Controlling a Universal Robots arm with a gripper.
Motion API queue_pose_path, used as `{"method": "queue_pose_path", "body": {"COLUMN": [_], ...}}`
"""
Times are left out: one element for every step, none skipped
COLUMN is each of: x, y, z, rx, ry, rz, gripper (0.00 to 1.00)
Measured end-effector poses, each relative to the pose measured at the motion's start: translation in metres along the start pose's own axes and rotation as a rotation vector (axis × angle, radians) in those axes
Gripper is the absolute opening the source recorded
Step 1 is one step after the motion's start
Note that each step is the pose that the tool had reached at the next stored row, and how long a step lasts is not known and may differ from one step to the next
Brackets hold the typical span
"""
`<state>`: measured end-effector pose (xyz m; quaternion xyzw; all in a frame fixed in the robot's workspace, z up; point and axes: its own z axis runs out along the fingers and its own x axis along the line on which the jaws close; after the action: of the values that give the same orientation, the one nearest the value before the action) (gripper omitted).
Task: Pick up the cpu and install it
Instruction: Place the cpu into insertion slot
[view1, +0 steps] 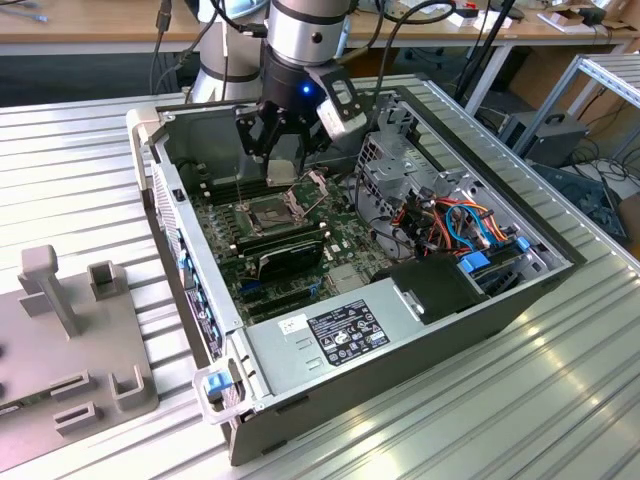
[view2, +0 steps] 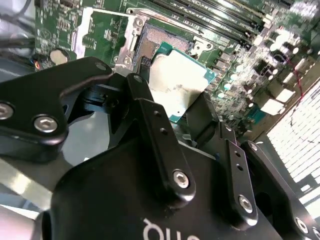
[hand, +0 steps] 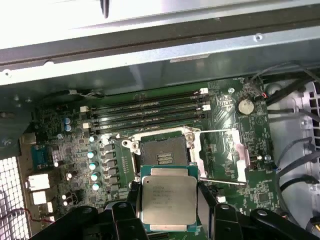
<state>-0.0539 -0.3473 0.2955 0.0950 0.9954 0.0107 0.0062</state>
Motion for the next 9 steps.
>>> {"method": "queue_pose_path", "body": {"x": [0.0,0.0,0.0,0.0,0.0,0.0,0.0,0.0,0.0], "y": [0.0,0.0,0.0,0.0,0.0,0.0,0.0,0.0,0.0], "z": [0.0003,0.0005,0.0008,0.0012,0.0014,0.0017,0.0019,0.0021,0.0024], "rx": [0.0002,0.0004,0.0009,0.0011,0.0012,0.0014,0.0017,0.0018,0.002], "ry": [-0.0005,-0.001,-0.0017,-0.0024,-0.0028,-0.0032,-0.0036,-0.0039,-0.0044], "rz": [0.023,0.044,0.078,0.107,0.125,0.142,0.16,0.178,0.195], "gripper": [0.54,0.54,0.54,0.54,0.54,0.54,0.54,0.54,0.54]}}
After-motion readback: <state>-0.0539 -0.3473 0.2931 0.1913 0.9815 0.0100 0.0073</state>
